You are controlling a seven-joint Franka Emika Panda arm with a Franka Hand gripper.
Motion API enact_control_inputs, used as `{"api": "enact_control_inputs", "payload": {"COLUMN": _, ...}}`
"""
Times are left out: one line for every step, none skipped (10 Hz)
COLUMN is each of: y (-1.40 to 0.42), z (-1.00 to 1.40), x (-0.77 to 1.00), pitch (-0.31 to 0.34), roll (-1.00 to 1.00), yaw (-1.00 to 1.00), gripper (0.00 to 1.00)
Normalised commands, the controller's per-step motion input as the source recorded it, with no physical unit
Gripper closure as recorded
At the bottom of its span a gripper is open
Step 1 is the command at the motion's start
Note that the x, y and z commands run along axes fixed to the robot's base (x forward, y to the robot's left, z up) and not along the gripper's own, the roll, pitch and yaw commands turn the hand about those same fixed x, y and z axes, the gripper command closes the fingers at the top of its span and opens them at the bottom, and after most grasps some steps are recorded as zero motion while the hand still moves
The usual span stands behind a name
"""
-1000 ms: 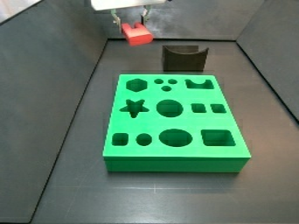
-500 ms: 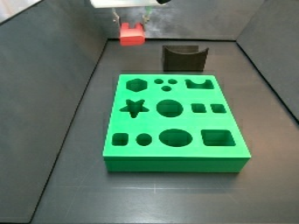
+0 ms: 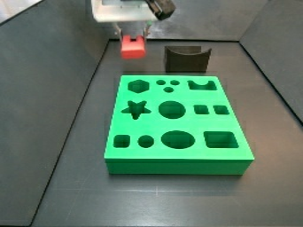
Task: Pick up the square-circle object. Move up. Rotate the square-circle object. Place the square-circle object on the fixture. Regrasp the square-circle object. Move to above the board. Insert the square-circle object.
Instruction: Rotate the square-circle object.
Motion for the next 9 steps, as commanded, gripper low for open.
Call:
{"api": "enact_control_inputs", "payload": {"y": 0.02, "z": -0.9, "x": 0.04, "pitch": -0.004, "roll": 0.04, "yaw": 0.02, "gripper": 1.0}}
{"api": "enact_control_inputs", "payload": {"y": 0.02, "z": -0.76, "x": 0.04, "pitch": 0.001, "roll": 0.05, "yaw": 0.01, "gripper": 1.0}}
{"api": "enact_control_inputs", "payload": {"y": 0.02, "z": -0.57, "x": 0.04, "pitch": -0.002, "roll": 0.06, "yaw": 0.01, "gripper": 1.0}}
{"api": "enact_control_inputs", "payload": {"y": 0.02, "z": -0.48, "x": 0.04, "pitch": -0.003, "roll": 0.07, "yaw": 0.01, "gripper": 1.0}}
{"api": "enact_control_inputs", "payload": {"y": 0.02, "z": -0.31, "x": 0.03, "pitch": -0.007, "roll": 0.08, "yaw": 0.0, "gripper": 1.0}}
{"api": "enact_control_inputs", "payload": {"y": 0.02, "z": -0.18, "x": 0.03, "pitch": -0.009, "roll": 0.08, "yaw": 0.0, "gripper": 1.0}}
{"api": "enact_control_inputs", "payload": {"y": 0.0, "z": 0.0, "x": 0.0, "pitch": 0.0, "roll": 0.0, "yaw": 0.0, "gripper": 0.0}}
{"api": "enact_control_inputs", "payload": {"y": 0.0, "z": 1.0, "x": 0.0, "pitch": 0.0, "roll": 0.0, "yaw": 0.0, "gripper": 0.0}}
{"api": "enact_control_inputs", "payload": {"y": 0.0, "z": 1.0, "x": -0.01, "pitch": 0.012, "roll": 0.0, "yaw": 0.0, "gripper": 0.0}}
